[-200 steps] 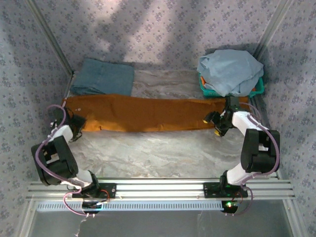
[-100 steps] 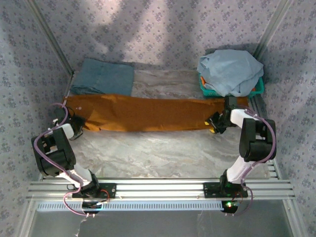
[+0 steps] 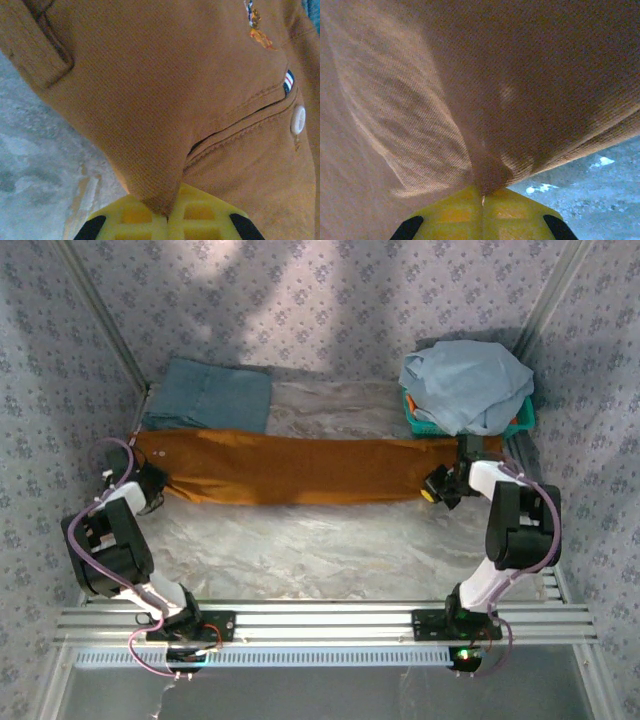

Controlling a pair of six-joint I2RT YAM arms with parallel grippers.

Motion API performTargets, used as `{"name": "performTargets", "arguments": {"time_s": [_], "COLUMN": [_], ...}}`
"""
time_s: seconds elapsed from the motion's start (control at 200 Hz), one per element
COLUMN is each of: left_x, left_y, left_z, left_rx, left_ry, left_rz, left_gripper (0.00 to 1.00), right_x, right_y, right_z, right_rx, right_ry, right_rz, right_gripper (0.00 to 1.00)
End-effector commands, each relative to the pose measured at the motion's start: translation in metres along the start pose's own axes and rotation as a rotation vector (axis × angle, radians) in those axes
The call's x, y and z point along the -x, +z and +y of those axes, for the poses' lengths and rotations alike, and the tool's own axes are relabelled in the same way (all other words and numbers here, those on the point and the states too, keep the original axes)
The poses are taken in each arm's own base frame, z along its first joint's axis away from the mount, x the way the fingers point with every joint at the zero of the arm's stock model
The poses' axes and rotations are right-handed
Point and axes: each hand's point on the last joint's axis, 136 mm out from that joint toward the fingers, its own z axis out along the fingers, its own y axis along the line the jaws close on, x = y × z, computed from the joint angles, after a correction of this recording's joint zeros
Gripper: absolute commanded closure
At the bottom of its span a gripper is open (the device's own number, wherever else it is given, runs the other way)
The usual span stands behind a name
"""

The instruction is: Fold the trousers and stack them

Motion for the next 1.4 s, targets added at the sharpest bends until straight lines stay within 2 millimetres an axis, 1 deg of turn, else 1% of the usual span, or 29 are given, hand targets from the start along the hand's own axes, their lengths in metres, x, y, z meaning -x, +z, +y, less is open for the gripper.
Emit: {"name": "performTargets", "arguments": {"time_s": [0.0, 0.15, 0.24, 0.295, 0.405, 0.465, 0.57, 0.635, 0.675, 0.695, 0.74, 0.835, 0.874, 0.929, 0.949, 0.984, 1.014, 1.049, 1.089, 1.129, 1.174, 1.209, 1.254, 1.304, 1.319, 1.329, 1.344, 1.364, 1.394], "left_x": [0.030, 0.033, 0.036, 0.036, 0.030, 0.026, 0.018, 0.011, 0.006, 0.008, 0.005, 0.003, 0.004, 0.006, 0.008, 0.010, 0.010, 0.012, 0.014, 0.017, 0.019, 0.020, 0.021, 0.019, 0.020, 0.014, 0.011, 0.007, -0.001], "left_y": [-0.019, -0.035, -0.046, -0.051, -0.059, -0.064, -0.077, -0.084, -0.089, -0.094, -0.099, -0.107, -0.109, -0.111, -0.112, -0.113, -0.114, -0.116, -0.118, -0.122, -0.127, -0.130, -0.135, -0.135, -0.135, -0.132, -0.131, -0.129, -0.125], "left_z": [0.003, 0.022, 0.030, 0.039, 0.061, 0.073, 0.094, 0.108, 0.113, 0.123, 0.132, 0.138, 0.136, 0.130, 0.127, 0.123, 0.119, 0.113, 0.105, 0.096, 0.085, 0.075, 0.062, 0.044, 0.040, 0.031, 0.023, 0.014, 0.001], "left_rx": [0.054, 0.156, 0.205, 0.245, 0.301, 0.330, 0.381, 0.407, 0.415, 0.433, 0.445, 0.442, 0.428, 0.406, 0.400, 0.387, 0.374, 0.353, 0.324, 0.293, 0.256, 0.218, 0.175, 0.118, 0.102, 0.081, 0.063, 0.045, 0.020], "left_ry": [0.034, 0.058, 0.059, 0.050, -0.002, -0.024, -0.072, -0.109, -0.126, -0.158, -0.188, -0.218, -0.227, -0.231, -0.230, -0.232, -0.239, -0.241, -0.238, -0.234, -0.217, -0.201, -0.183, -0.157, -0.156, -0.131, -0.115, -0.101, -0.078], "left_rz": [-0.125, -0.166, -0.184, -0.193, -0.187, -0.193, -0.204, -0.203, -0.202, -0.213, -0.216, -0.233, -0.238, -0.232, -0.231, -0.226, -0.218, -0.208, -0.201, -0.196, -0.190, -0.185, -0.184, -0.174, -0.175, -0.157, -0.145, -0.132, -0.109], "left_gripper": [1.00, 1.00, 1.00, 1.00, 1.00, 1.00, 1.00, 1.00, 1.00, 1.00, 1.00, 0.92, 0.87, 0.79, 0.75, 0.60, 0.50, 0.39, 0.28, 0.20, 0.16, 0.15, 0.14, 0.15, 0.15, 0.15, 0.15, 0.15, 0.16], "right_x": [0.030, 0.032, 0.028, 0.024, 0.012, 0.006, -0.004, -0.016, -0.023, -0.026, -0.034, -0.048, -0.052, -0.054, -0.054, -0.055, -0.055, -0.055, -0.052, -0.051, -0.047, -0.045, -0.040, -0.031, -0.028, -0.026, -0.024, -0.021, -0.016], "right_y": [-0.016, -0.020, -0.018, -0.015, -0.008, -0.008, -0.013, -0.016, -0.019, -0.020, -0.022, -0.028, -0.031, -0.036, -0.038, -0.043, -0.048, -0.054, -0.062, -0.072, -0.083, -0.091, -0.098, -0.104, -0.105, -0.105, -0.106, -0.104, -0.101], "right_z": [-0.010, -0.016, -0.017, -0.019, -0.028, -0.035, -0.047, -0.056, -0.063, -0.066, -0.072, -0.082, -0.085, -0.083, -0.081, -0.077, -0.072, -0.067, -0.060, -0.054, -0.045, -0.037, -0.024, -0.010, -0.006, -0.003, 0.002, 0.009, 0.018], "right_rx": [-0.018, -0.016, -0.005, 0.001, -0.001, -0.003, -0.017, -0.035, -0.047, -0.051, -0.055, -0.061, -0.067, -0.051, -0.043, -0.032, -0.018, -0.008, 0.003, 0.006, 0.006, 0.010, 0.024, 0.022, 0.019, 0.019, 0.019, 0.022, 0.023], "right_ry": [0.014, 0.033, 0.040, 0.048, 0.066, 0.079, 0.093, 0.100, 0.107, 0.111, 0.119, 0.124, 0.125, 0.123, 0.120, 0.108, 0.096, 0.083, 0.060, 0.040, 0.009, -0.014, -0.047, -0.085, -0.095, -0.100, -0.111, -0.123, -0.141], "right_rz": [-0.120, -0.133, -0.118, -0.104, -0.066, -0.054, -0.051, -0.037, -0.035, -0.034, -0.032, -0.027, -0.025, -0.033, -0.034, -0.033, -0.032, -0.033, -0.051, -0.061, -0.088, -0.108, -0.139, -0.185, -0.199, -0.206, -0.215, -0.223, -0.232], "right_gripper": [1.00, 1.00, 1.00, 1.00, 1.00, 1.00, 1.00, 1.00, 1.00, 1.00, 1.00, 1.00, 1.00, 1.00, 0.99, 0.90, 0.77, 0.65, 0.56, 0.50, 0.46, 0.44, 0.43, 0.44, 0.45, 0.47, 0.48, 0.53, 0.62]}}
